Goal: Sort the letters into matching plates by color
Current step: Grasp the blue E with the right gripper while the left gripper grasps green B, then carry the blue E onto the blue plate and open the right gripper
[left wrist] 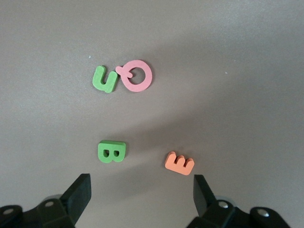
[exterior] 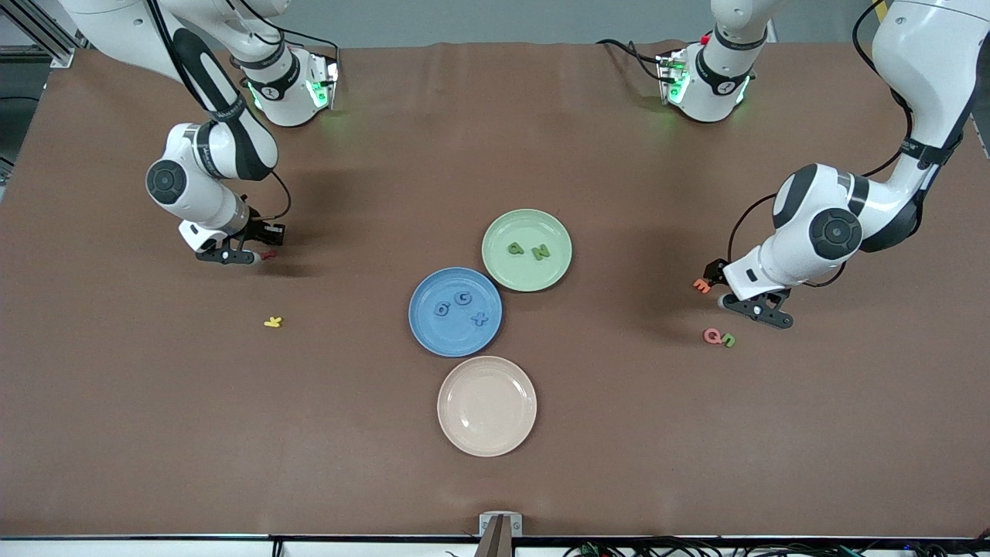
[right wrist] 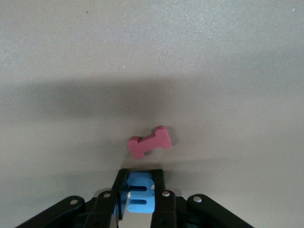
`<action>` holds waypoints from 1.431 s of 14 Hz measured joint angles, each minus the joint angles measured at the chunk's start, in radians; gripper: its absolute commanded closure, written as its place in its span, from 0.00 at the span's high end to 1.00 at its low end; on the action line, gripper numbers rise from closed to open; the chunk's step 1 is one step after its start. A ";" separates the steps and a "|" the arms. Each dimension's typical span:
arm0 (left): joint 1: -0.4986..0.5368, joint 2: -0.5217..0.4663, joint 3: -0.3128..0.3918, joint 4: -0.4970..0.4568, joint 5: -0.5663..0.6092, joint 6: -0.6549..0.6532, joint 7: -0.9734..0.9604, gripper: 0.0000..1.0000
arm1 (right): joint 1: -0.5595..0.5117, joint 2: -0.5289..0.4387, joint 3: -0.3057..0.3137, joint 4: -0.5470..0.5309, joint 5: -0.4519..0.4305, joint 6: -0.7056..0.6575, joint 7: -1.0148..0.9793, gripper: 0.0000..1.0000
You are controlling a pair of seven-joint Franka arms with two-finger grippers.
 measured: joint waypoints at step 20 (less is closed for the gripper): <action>0.086 0.180 0.030 0.000 0.255 0.141 -0.003 0.57 | 0.393 0.255 0.027 0.973 0.014 -0.666 0.472 0.09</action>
